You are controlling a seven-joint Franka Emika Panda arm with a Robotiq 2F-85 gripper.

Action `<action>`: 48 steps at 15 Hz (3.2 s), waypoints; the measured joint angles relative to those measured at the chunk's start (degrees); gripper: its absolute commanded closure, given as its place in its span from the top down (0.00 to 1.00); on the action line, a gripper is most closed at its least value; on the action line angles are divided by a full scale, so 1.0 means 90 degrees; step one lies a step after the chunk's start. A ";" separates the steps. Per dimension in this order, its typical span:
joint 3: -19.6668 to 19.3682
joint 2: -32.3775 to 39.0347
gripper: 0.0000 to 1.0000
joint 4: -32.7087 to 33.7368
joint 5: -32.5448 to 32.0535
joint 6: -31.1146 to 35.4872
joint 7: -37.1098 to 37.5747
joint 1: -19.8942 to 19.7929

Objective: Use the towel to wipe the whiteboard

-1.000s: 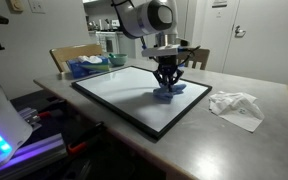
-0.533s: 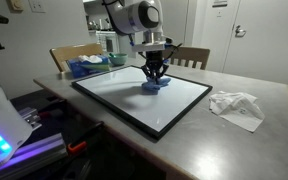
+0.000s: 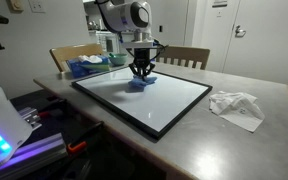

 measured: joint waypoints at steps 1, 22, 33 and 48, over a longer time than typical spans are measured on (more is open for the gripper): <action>0.0036 0.0018 0.04 0.0031 0.0000 -0.0030 0.0000 0.0027; 0.0435 0.0272 0.04 0.0971 0.0711 -0.1489 0.1214 0.0843; 0.0743 0.1120 0.04 0.2143 0.1138 -0.1802 0.1399 0.1194; 0.1060 0.1428 0.04 0.2695 0.1304 -0.2205 0.0995 0.1341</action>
